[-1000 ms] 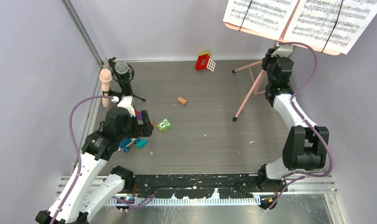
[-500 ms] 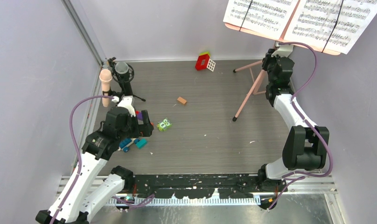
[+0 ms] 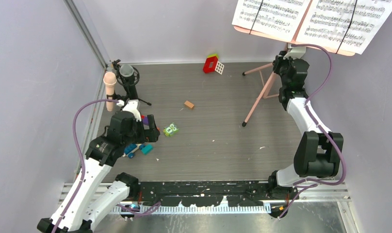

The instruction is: Pack up the instrument practice props

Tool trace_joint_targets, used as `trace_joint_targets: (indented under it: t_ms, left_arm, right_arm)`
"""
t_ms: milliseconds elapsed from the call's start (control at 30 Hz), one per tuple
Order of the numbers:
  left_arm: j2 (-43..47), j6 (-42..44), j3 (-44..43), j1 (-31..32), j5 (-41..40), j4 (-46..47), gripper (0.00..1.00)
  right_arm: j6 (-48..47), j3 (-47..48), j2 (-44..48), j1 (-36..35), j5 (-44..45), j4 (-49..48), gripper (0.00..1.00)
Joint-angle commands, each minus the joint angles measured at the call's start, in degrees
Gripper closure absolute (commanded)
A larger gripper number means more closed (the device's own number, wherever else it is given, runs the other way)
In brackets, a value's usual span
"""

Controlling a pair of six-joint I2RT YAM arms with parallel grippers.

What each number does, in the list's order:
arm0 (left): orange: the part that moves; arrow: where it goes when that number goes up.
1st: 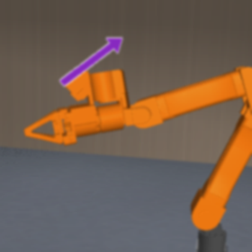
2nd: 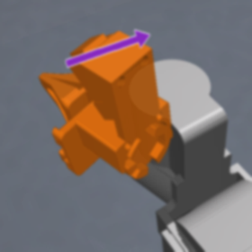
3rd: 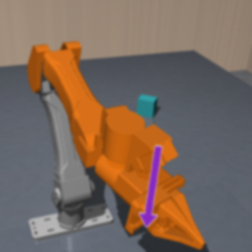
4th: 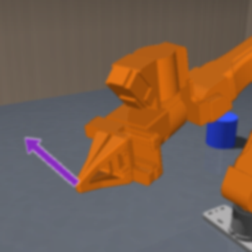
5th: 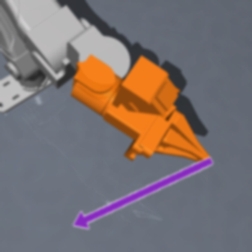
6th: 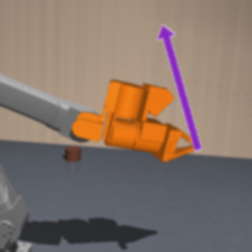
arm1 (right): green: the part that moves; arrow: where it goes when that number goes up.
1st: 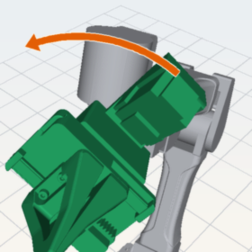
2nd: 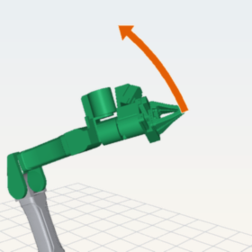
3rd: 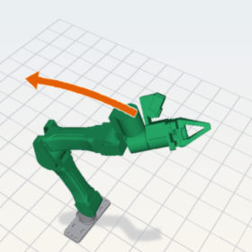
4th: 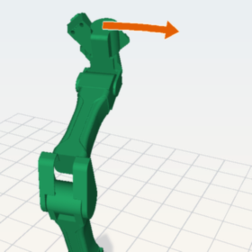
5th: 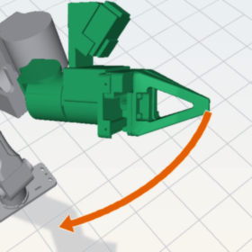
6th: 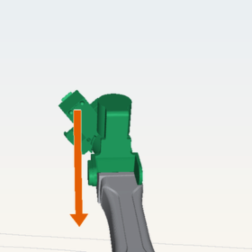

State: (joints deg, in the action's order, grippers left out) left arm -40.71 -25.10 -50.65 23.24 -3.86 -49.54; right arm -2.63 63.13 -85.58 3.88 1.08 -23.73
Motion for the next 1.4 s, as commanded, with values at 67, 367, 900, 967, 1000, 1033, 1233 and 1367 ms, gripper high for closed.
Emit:
trace_joint_targets:
  t_ms: [67, 367, 900, 967, 1000, 1033, 1233, 1367]
  left_arm:
    - [-0.16, 0.33, -1.11, 0.15, 0.67, 2.25, 0.00]
    - [-0.25, 0.34, -1.11, 0.14, 0.74, 2.32, 0.00]
    - [-0.42, 0.36, -1.11, 0.14, 0.85, 2.25, 0.00]
    - [-0.42, 0.32, -1.11, 0.13, 0.87, 2.30, 0.00]
    - [-0.35, 0.32, -1.11, 0.16, 0.87, 2.27, 0.00]
    - [-0.33, 0.36, -1.11, 0.19, 0.87, 2.27, 0.00]
    - [-0.49, 0.32, -1.11, 0.13, 0.87, 2.30, 0.00]
    - [-0.51, 0.29, -1.11, 0.14, 0.85, 2.25, 0.00]
  right_arm:
    - [2.58, -0.33, 0.48, -1.83, -6.80, 9.70, 0.99]
    - [1.06, -1.52, 2.64, -7.74, -8.72, 13.25, 0.99]
    - [7.51, -9.93, 10.92, -12.53, -10.46, 13.18, 0.99]
    - [8.19, -10.80, 12.37, -13.55, -10.73, 13.74, 0.99]
    - [8.88, -11.30, 13.13, -14.02, -11.12, 13.86, 0.99]
    - [9.37, -11.84, 13.83, -14.61, -11.63, 13.91, 0.99]
    - [8.84, -13.46, 16.88, -21.36, -9.42, 17.40, 0.99]
    - [10.17, -15.21, 18.55, -24.90, -8.75, 17.70, 0.99]
